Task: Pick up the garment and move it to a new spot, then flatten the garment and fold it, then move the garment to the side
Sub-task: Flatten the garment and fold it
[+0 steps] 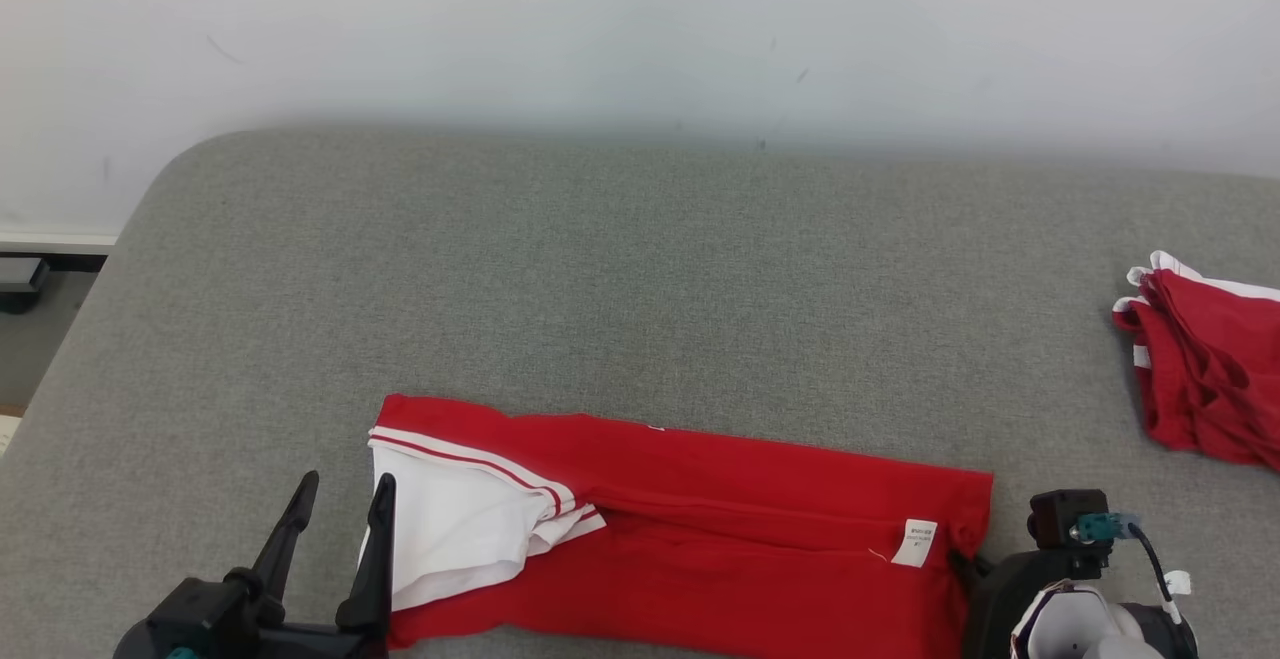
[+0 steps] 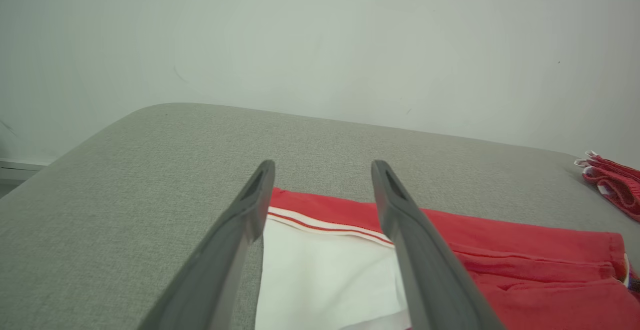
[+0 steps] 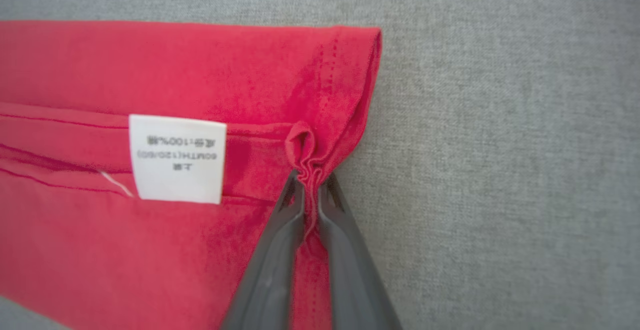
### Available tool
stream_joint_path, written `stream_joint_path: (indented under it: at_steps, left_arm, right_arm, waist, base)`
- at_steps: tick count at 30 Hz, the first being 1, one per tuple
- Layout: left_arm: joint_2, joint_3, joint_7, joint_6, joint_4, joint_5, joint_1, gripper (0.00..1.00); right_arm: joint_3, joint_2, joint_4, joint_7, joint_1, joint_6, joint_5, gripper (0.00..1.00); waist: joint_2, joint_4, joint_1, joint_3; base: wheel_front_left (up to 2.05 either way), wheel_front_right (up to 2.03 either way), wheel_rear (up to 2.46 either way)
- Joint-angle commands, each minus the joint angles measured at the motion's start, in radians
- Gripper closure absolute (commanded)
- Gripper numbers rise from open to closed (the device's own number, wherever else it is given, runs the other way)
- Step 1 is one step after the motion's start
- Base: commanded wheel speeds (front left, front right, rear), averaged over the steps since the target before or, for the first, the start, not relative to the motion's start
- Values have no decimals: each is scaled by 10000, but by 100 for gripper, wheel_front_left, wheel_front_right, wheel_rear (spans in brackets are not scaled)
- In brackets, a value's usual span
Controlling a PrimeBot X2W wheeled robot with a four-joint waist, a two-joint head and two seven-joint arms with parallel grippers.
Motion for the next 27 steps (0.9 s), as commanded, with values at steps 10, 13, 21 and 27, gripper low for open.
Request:
stream_joint_path:
  at_steps: [10,13,21,27]
  left_arm:
    - [21,119,-49,-55,19,57,-25,0]
    - [18,138,-49,-60,-1,60,-2,0]
    - [16,173,-49,-70,-97,95,3,0]
    - [29,178,-49,-79,-119,102,-52,0]
  right_arm:
    - [-1460,-116,-731,12,-223,-37,-590,100]
    - [-2116,-107,-1165,253,-131,-35,-915,100]
    - [-3755,-93,-2622,1105,269,-35,-1516,100]
    - [-4539,-96,-3582,2058,730,-35,-1673,100]
  waist:
    - [0,-146,0,-28]
    - [0,-186,0,-40]
    - [0,-251,0,18]
    - [0,-246,0,71]
  base:
    - [0,0,0]
    - [0,0,0]
    - [0,0,0]
    - [0,0,0]
